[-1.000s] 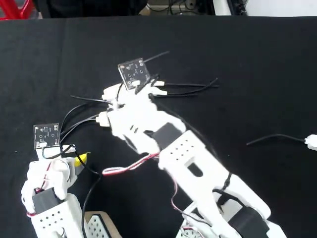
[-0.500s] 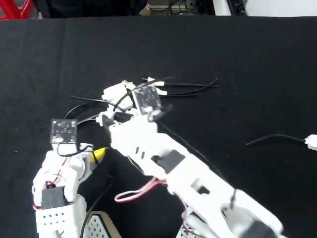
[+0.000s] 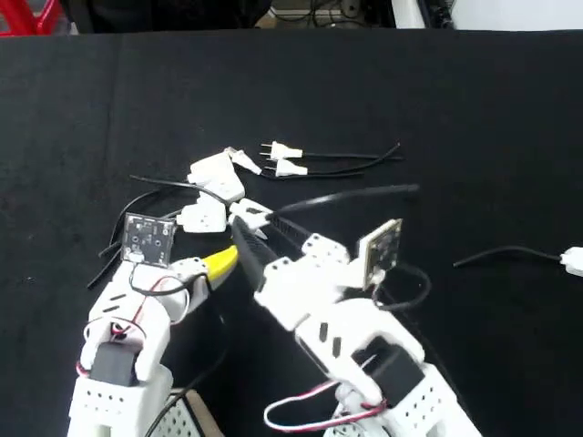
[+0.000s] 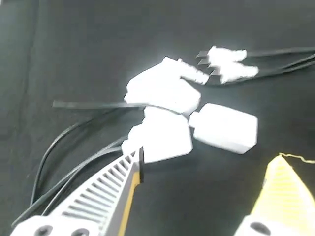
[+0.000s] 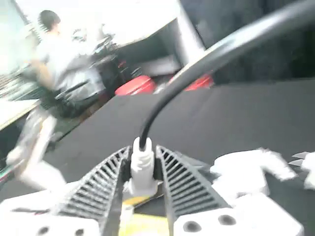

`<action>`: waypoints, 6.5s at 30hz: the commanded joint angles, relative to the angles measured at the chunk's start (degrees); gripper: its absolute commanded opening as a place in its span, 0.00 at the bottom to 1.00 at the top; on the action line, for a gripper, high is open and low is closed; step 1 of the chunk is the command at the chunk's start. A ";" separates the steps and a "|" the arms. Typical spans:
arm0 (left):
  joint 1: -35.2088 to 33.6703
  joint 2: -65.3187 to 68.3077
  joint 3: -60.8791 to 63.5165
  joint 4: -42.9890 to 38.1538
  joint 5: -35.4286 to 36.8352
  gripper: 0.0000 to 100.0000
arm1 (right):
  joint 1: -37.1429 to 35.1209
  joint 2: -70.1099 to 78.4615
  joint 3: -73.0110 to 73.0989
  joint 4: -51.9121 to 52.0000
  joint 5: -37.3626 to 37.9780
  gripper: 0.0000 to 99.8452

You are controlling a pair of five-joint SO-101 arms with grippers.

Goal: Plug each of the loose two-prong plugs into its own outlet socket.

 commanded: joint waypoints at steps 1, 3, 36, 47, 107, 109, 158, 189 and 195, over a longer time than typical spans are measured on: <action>4.09 -0.26 -5.67 -1.23 0.88 0.36 | -3.78 0.92 -0.22 0.18 -0.88 0.01; 3.30 -0.26 -6.55 -1.05 0.88 0.35 | -3.69 4.00 -1.54 0.26 -0.88 0.01; -6.99 -0.26 -12.79 3.69 12.31 0.39 | -6.95 46.90 -26.68 19.25 2.90 0.01; -7.25 -0.26 -13.76 5.36 13.45 0.39 | -7.12 52.09 -30.73 23.56 4.57 0.01; -37.58 -0.26 3.56 14.07 -22.59 0.38 | 14.95 100.18 -56.92 18.20 -39.12 0.17; -37.58 -0.26 3.56 14.07 -22.59 0.38 | 15.74 99.21 -57.01 18.02 -42.29 0.17; -37.49 -0.26 3.56 14.24 -22.59 0.38 | 14.77 108.35 -82.86 70.59 14.51 0.01; -37.76 -0.26 3.56 14.07 -22.59 0.38 | 32.62 129.10 -81.36 72.44 45.45 0.02; -37.58 -0.26 3.56 14.07 -22.59 0.38 | 31.56 133.14 -81.45 73.41 42.46 0.09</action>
